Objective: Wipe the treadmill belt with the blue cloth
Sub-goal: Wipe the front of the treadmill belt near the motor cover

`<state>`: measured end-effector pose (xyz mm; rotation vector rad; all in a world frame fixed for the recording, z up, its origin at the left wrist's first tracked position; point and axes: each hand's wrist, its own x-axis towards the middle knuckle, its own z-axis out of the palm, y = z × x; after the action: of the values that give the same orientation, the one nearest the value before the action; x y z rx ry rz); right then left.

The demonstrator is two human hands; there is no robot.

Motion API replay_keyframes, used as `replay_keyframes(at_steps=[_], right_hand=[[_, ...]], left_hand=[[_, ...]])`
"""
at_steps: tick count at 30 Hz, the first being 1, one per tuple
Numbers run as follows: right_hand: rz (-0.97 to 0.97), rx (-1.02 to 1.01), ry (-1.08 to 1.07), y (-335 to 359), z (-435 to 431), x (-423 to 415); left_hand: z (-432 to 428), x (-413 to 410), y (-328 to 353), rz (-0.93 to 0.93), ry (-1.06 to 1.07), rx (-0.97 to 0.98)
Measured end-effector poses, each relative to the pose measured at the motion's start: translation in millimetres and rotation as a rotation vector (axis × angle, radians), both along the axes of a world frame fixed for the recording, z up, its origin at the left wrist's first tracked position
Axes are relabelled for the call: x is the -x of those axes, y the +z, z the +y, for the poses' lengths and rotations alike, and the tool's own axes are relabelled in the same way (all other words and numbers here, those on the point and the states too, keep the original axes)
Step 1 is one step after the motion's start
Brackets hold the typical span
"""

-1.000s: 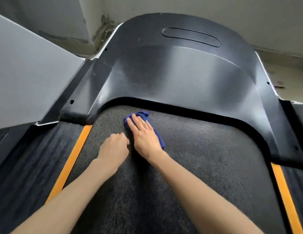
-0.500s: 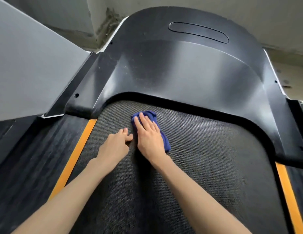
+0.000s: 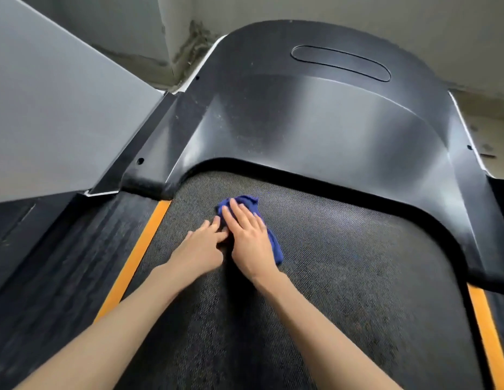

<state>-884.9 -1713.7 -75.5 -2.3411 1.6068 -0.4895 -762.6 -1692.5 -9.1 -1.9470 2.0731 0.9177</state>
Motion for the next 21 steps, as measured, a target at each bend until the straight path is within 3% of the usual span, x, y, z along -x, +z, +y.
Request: replay_keyframes(at_steps=[2,4,8,9,11,13,15,17,20,21], right_hand=[[-0.025,-0.091,0.249,4,-5,20],[0.008,-0.020,0.283,-1,-14,54],[-0.139,0.002,-0.403,-1,-46,58],[-0.187,-0.025,-0.466,4,-46,36],[-0.223,0.001,-0.130,9,-30,-9],[-0.084,0.031,0.396,1,-2,-33],[0.040,0.032,0.659,-2,-13,-25],[0.057,0.058,0.490,-5,-51,-14],[-0.015,-0.063,-0.083,4,-86,-11],[-0.064,-0.065,-0.113,7,-78,-20]], left_hand=[[21,-4,3,0.003,0.099,0.096],[45,-13,4,-0.071,0.184,0.249],[57,-37,5,-0.167,0.270,0.297],[57,-41,6,-0.179,0.272,0.271],[56,-44,6,-0.200,0.265,0.207],[55,-45,9,-0.229,0.263,0.171],[56,-46,13,-0.259,0.242,0.144],[59,-43,13,-0.273,0.205,0.118],[58,-39,12,-0.314,0.151,0.124],[57,-38,10,-0.330,0.144,0.128]])
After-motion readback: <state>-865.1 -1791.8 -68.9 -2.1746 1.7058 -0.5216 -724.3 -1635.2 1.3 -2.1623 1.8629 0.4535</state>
